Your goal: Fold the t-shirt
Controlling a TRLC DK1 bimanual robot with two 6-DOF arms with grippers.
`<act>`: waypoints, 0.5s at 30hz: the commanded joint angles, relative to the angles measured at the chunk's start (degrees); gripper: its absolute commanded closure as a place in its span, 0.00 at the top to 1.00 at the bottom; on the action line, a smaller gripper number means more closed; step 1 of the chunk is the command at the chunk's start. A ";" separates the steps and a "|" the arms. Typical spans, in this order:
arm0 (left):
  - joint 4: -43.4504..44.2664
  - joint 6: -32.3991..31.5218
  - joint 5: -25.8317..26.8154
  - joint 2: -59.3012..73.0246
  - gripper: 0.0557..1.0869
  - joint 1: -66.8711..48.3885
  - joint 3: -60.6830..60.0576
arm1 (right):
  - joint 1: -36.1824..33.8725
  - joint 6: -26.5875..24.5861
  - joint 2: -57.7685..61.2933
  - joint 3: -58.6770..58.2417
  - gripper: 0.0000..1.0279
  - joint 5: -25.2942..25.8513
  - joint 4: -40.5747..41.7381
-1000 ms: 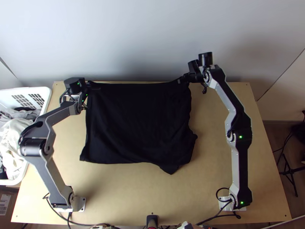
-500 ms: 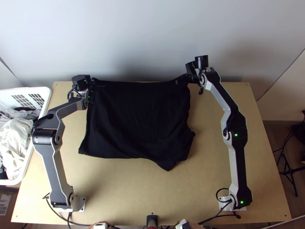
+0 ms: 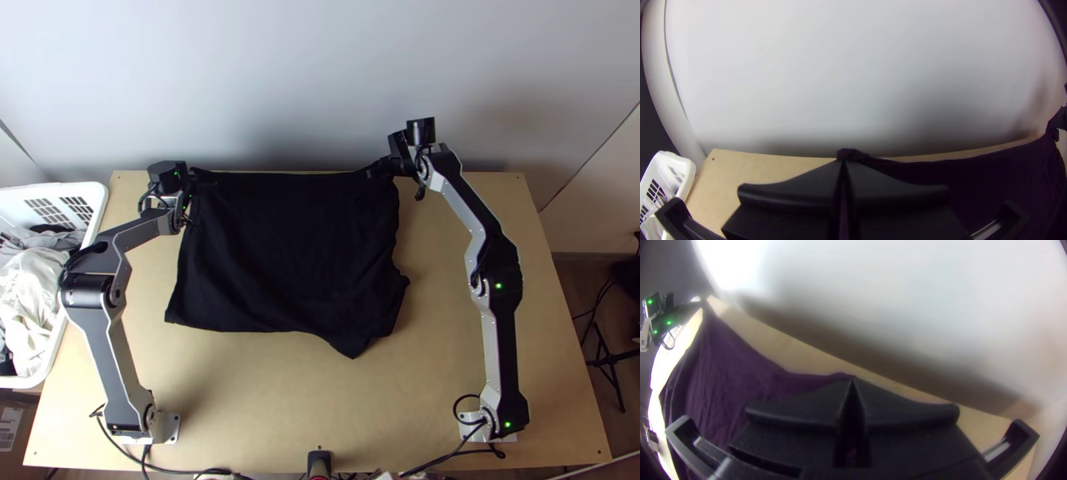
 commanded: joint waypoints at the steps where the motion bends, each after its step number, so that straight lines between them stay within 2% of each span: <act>1: 0.04 -0.16 0.10 -4.94 0.03 0.74 -5.99 | 1.12 0.57 -6.42 -10.47 0.03 0.00 3.37; 15: 0.30 -1.74 0.10 -16.55 0.03 0.48 -18.65 | 2.88 1.71 -18.38 -27.35 0.03 0.00 9.52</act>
